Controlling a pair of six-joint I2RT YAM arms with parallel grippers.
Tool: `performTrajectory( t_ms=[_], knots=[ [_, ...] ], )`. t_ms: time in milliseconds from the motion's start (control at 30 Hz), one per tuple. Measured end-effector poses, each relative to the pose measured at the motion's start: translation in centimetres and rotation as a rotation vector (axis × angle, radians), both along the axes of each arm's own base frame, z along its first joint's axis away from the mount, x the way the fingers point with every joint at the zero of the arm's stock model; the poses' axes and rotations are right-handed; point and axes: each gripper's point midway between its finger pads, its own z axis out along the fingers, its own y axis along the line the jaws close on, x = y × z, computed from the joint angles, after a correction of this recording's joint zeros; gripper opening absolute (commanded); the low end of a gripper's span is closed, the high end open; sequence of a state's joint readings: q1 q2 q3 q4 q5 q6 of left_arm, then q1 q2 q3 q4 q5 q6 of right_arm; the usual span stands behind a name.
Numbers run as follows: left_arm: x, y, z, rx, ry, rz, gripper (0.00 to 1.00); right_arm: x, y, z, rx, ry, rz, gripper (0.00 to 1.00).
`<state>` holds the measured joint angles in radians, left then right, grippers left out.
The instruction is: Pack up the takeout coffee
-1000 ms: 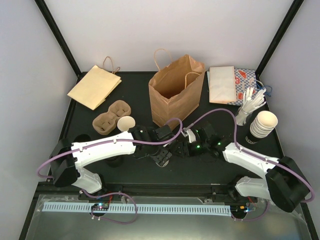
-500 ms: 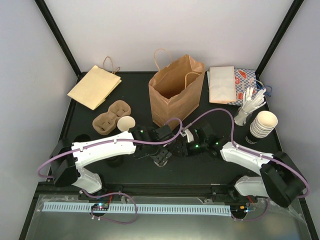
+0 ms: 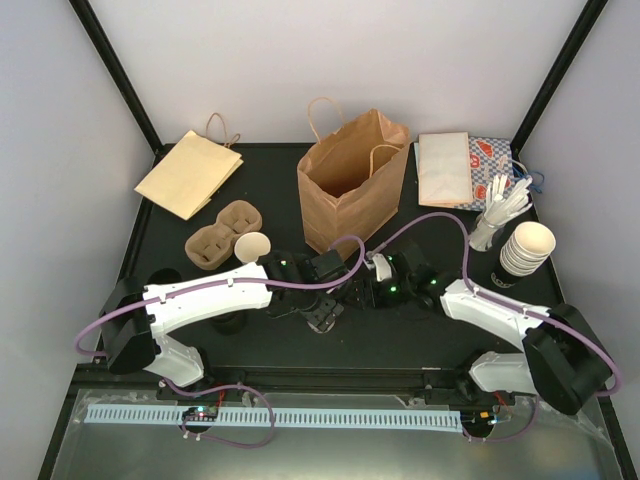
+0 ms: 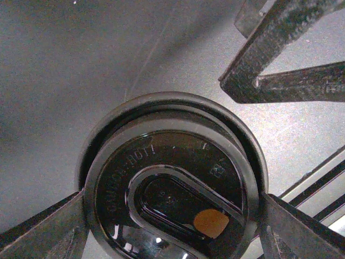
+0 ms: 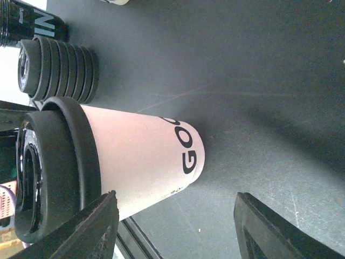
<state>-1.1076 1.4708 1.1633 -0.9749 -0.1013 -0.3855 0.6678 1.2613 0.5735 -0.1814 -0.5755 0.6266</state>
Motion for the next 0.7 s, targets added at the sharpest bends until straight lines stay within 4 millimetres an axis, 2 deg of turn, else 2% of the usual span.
performTrajectory(
  t_ms=[100, 367, 700],
  knots=[
    [0.0, 0.0, 0.0, 0.0, 0.0, 0.0, 0.85, 0.3, -0.1, 0.5, -0.012, -0.011, -0.005, 0.63],
    [0.0, 0.0, 0.0, -0.001, 0.0, 0.0, 0.85, 1.0, 0.4, 3.8, 0.038, -0.103, 0.005, 0.64],
    [0.0, -0.1, 0.0, 0.0, -0.007, -0.027, 0.85, 1.0, 0.6, 3.5, 0.039, -0.097, 0.018, 0.64]
  ],
)
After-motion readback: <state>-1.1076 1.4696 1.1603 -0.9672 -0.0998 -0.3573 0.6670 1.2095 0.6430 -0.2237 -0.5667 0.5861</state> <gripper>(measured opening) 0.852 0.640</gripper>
